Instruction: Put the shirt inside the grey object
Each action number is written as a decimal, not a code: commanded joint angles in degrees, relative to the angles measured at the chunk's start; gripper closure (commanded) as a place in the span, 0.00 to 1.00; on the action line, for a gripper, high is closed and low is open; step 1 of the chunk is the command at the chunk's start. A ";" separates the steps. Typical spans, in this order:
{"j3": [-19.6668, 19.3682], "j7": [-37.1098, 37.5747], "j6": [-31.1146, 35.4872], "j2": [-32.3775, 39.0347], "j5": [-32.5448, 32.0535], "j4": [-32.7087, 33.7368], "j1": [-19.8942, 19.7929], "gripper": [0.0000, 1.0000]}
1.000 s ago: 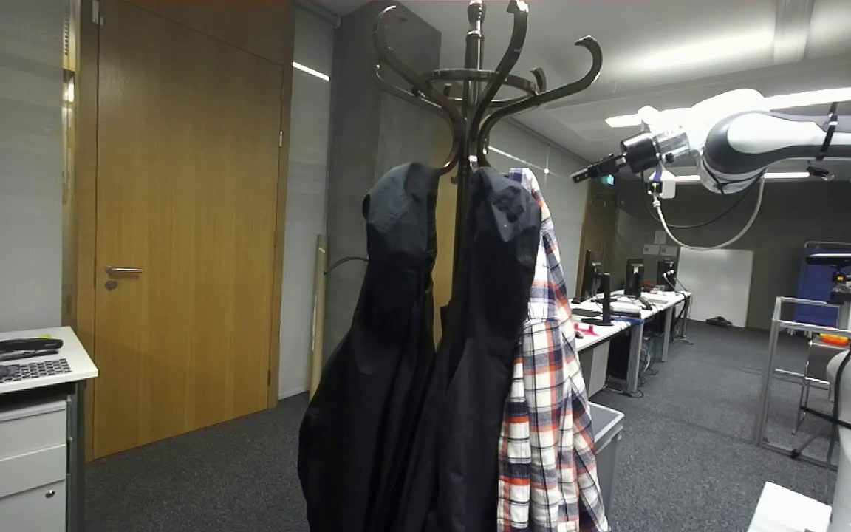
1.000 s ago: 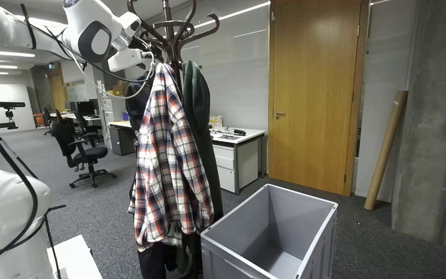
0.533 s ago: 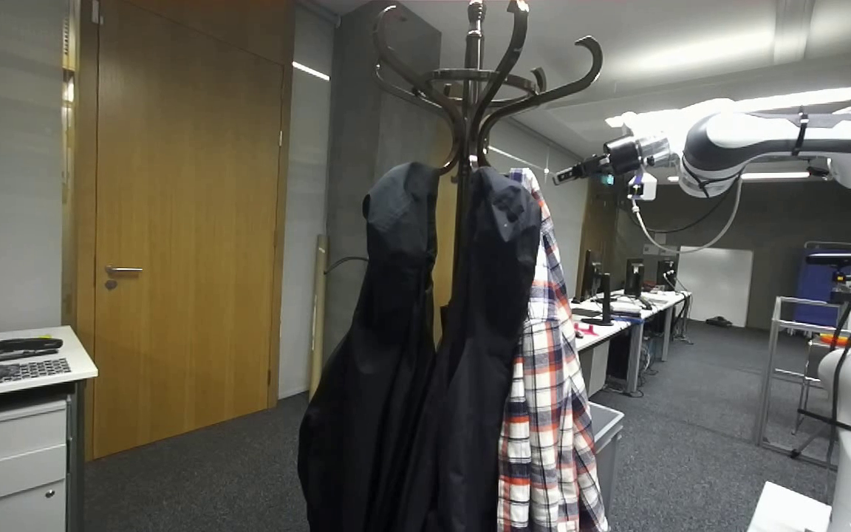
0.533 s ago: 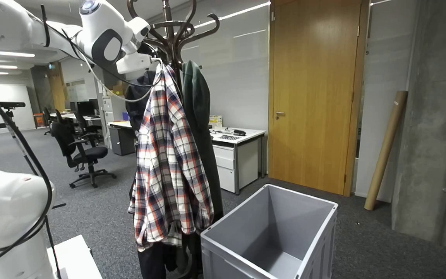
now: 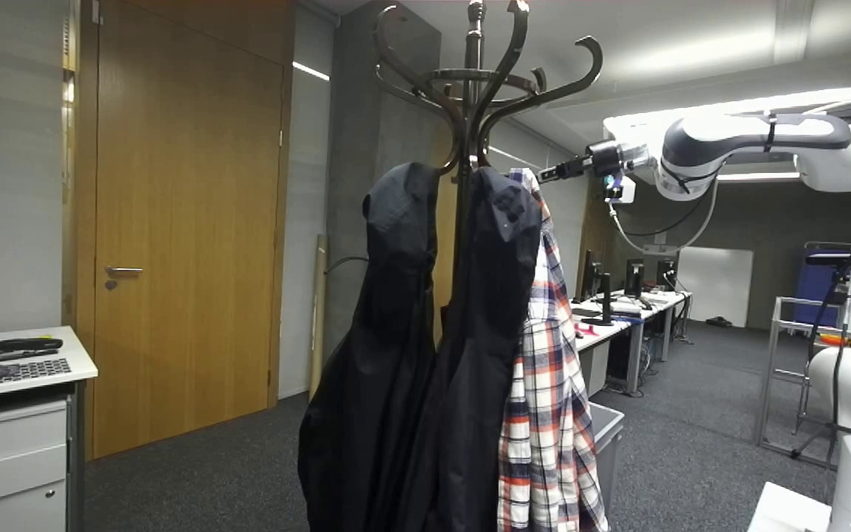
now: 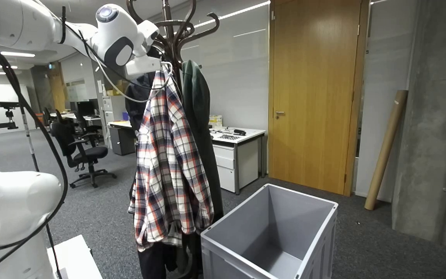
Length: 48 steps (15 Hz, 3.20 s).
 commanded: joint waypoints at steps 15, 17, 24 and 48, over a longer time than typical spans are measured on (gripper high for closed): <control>-2.39 -5.22 -1.76 2.64 0.82 4.46 3.17 0.88; -0.32 -4.79 -2.69 2.67 0.00 4.72 0.59 0.93; 9.32 -1.32 -5.54 2.08 -2.22 4.95 -10.86 0.93; 20.38 11.50 -8.02 -1.35 -9.84 6.47 -29.74 0.93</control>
